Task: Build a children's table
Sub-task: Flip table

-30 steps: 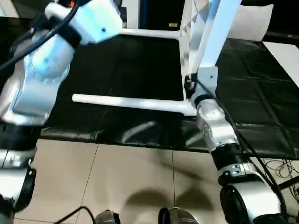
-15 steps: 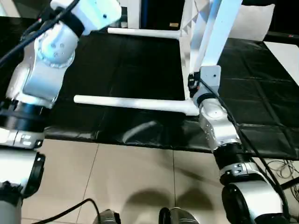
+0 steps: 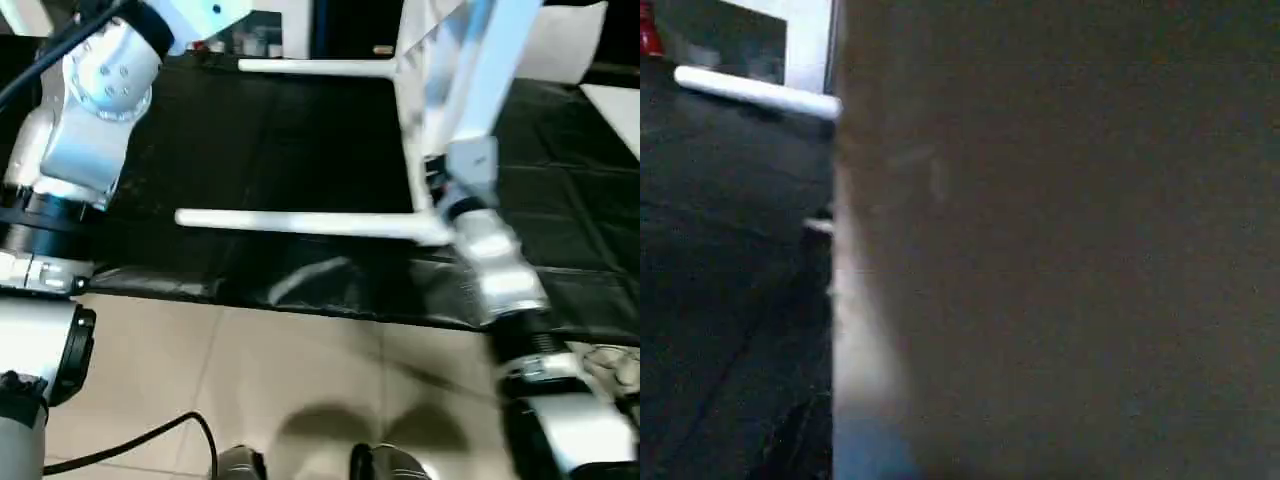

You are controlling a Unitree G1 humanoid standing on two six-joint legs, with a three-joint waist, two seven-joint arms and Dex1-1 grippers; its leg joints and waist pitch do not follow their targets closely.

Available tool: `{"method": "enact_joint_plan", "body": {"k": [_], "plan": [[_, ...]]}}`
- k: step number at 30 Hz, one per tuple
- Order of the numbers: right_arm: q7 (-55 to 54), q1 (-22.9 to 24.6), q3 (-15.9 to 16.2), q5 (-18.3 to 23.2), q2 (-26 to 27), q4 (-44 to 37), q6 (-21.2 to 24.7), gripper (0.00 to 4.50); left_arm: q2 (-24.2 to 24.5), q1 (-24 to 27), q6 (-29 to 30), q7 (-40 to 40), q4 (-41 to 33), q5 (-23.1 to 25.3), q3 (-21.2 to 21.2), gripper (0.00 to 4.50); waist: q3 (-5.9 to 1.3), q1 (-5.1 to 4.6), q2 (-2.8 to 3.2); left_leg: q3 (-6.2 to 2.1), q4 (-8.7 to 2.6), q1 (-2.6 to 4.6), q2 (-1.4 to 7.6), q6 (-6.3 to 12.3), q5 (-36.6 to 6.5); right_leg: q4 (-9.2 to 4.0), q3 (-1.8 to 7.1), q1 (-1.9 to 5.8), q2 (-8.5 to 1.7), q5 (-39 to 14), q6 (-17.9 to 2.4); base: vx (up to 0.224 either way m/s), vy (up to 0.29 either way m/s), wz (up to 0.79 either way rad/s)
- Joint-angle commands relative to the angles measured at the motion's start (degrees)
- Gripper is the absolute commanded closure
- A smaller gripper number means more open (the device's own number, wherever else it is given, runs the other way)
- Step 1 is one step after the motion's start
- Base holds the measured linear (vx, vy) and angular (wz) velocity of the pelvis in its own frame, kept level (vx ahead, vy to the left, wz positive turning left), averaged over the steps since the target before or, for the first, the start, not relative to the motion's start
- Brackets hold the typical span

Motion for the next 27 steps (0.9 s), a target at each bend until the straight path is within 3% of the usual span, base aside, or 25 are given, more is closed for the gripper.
{"method": "enact_joint_plan", "body": {"k": [1,2,4,5,7,9,11,13,17,18,20,22,25,27], "plan": [[8.5,-5.3,2.6,-3.0,-4.8,-5.5,-1.2,2.54,-2.0,2.4,4.3,-5.5,-1.8,-7.6,1.0,2.17,-5.83,0.22,-1.08,-0.25,-3.48,0.99,1.74,1.92,-5.9,-2.88,2.81,4.97,-3.25,-8.3,-14.1,0.0,0.0,0.0],[8.5,-5.3,2.6,-3.0,-4.8,-5.5,-1.2,2.54,-2.0,2.4,4.3,-5.5,-1.8,-7.6,1.0,2.17,-5.71,0.32,-1.12,-0.15,-3.41,0.79,1.68,2.62,-5.8,-2.99,2.8,4.9,-3.24,-9.0,-14.1,0.0,0.0,0.0],[17.2,-8.5,4.1,-2.0,-9.3,-6.0,2.5,2.54,-3.2,5.3,10.1,-9.3,-7.4,-14.2,3.0,2.19,-5.64,0.43,-1.09,-0.15,-3.3,0.71,1.68,3.07,-6.1,-3.02,2.71,4.94,-3.26,-10.8,-13.9,0.0,0.0,0.0],[17.6,-8.7,4.2,-2.0,-9.5,-6.0,2.6,2.54,-3.3,5.4,10.4,-9.4,-7.7,-14.5,3.1,2.23,-5.6,0.54,-1.06,-0.1,-3.21,0.83,1.73,3.26,-6.5,-3.17,2.7,4.71,-3.26,-12.0,-13.9,0.0,0.0,0.0],[25.5,-12.2,5.7,-1.4,-13.8,-4.4,4.7,2.54,-3.8,8.4,15.9,-12.8,-12.4,-19.2,4.3,2.29,-5.45,0.5,-1.57,-0.11,-3.2,0.74,1.74,3.46,-6.9,-3.25,2.56,4.71,-3.18,-14.4,-13.1,0.0,0.0,0.0],[29.8,-14.9,6.3,-1.1,-15.7,-2.4,4.9,2.54,-3.7,10.2,18.7,-14.1,-14.4,-20.8,4.9,2.29,-5.44,0.44,-1.46,-0.14,-3.12,0.76,1.81,3.41,-7.4,-3.38,2.5,4.58,-3.24,-15.9,-12.9,0.0,0.0,0.0],[29.8,-14.9,6.3,-1.1,-15.7,-2.4,4.9,2.54,-3.7,10.2,18.7,-14.1,-14.4,-20.8,4.9,2.29,-4.93,0.37,-1.27,-0.08,-3.04,1.13,1.72,2.9,-10.7,-4.34,2.42,3.66,-3.0,-22.6,-10.6,0.0,0.0,0.0],[29.8,-14.9,6.3,-1.1,-15.7,-2.4,4.9,2.54,-3.7,10.2,18.7,-14.1,-14.4,-20.8,4.9,2.29,-4.86,0.38,-1.07,-0.27,-3.27,1.4,1.81,1.83,-12.7,-4.76,2.28,3.32,-2.91,-26.0,-9.1,0.0,0.0,0.0],[29.8,-14.9,6.3,-1.1,-15.7,-2.4,4.9,2.54,-3.7,10.2,18.7,-14.1,-14.4,-20.8,4.9,2.29,-4.93,0.0,-1.45,-0.76,-3.46,1.16,1.79,0.62,-15.0,-4.88,2.03,3.44,-2.96,-29.1,-6.9,0.0,0.0,0.0],[33.0,-16.8,6.2,0.1,-16.5,-1.1,5.4,1.98,-4.2,11.0,21.2,-14.6,-15.6,-22.0,6.1,2.38,-5.06,-0.05,-1.48,-0.79,-3.4,1.25,1.84,0.44,-15.0,-4.71,2.02,3.55,-3.04,-28.8,-7.0,0.0,0.0,0.0],[36.8,-23.0,2.4,4.6,-16.2,3.8,-1.8,1.84,-6.4,10.7,26.0,-10.7,-14.5,-21.9,10.0,2.41,-5.15,-0.36,-1.49,-0.76,-3.14,1.37,1.88,0.56,-15.8,-4.78,2.03,3.29,-3.22,-29.3,-7.3,0.0,0.0,0.0],[35.3,-25.8,-1.5,8.1,-14.8,5.4,-10.1,1.76,-8.1,10.1,28.9,-7.2,-13.2,-22.1,12.7,2.43,-4.89,-0.74,-1.42,-0.81,-2.68,1.05,1.53,1.54,-16.9,-5.07,1.77,3.11,-3.27,-31.0,-7.3,0.0,0.0,0.0],[35.3,-26.0,-3.9,10.3,-13.7,4.4,-12.7,1.4,-8.0,10.1,31.2,-6.4,-14.0,-22.8,13.1,2.44,-4.96,-0.42,-1.16,-0.57,-2.72,0.93,1.43,2.78,-14.4,-5.05,1.75,2.96,-2.94,-29.3,-7.1,0.0,0.0,0.0],[36.4,-25.9,-4.2,10.7,-13.6,4.1,-13.0,1.24,-7.9,10.3,31.8,-6.4,-14.6,-23.1,13.1,2.44,-5.16,-0.46,-1.06,-0.75,-2.9,0.49,1.61,3.48,-13.8,-4.51,1.62,3.34,-2.77,-26.1,-7.9,0.0,0.0,0.0]]}}
